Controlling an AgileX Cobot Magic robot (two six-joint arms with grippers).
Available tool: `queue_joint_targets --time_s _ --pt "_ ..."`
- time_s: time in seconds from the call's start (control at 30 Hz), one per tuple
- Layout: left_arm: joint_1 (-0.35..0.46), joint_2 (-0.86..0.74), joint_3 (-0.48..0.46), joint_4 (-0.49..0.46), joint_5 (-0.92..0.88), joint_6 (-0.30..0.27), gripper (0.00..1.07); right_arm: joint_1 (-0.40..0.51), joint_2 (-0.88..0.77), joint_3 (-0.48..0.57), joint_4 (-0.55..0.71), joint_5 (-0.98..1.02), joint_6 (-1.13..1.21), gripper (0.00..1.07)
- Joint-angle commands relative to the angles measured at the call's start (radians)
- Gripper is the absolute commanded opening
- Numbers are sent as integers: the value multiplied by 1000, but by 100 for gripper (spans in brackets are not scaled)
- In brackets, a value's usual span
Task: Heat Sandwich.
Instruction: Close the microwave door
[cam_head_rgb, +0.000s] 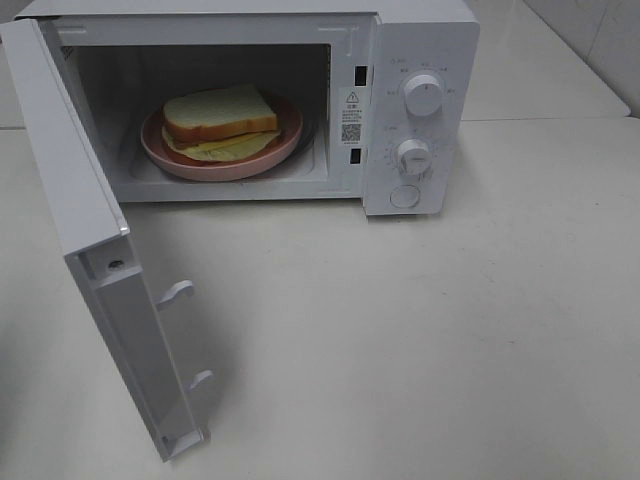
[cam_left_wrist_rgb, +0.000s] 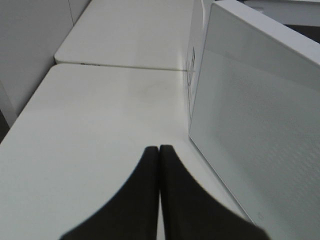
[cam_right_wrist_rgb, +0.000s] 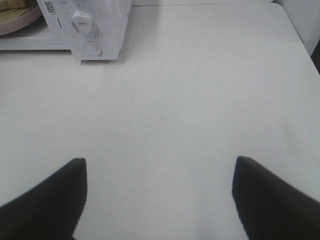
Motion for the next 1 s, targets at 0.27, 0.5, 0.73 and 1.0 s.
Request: queue_joint_targets --time_s 0.27,0.5,0.73,1.0 --pt "-4 168 137 16 -490 19 0 -4 -27 1 3 -12 -3 76" --pt "-4 364 153 136 -730 -33 0 -4 -27 1 3 -12 -3 76" --pt "-4 525 121 239 -839 -79 0 -4 -27 1 3 -12 -3 76" --pt "-4 708 80 414 -992 -162 0 -4 -27 1 3 -12 -3 76"
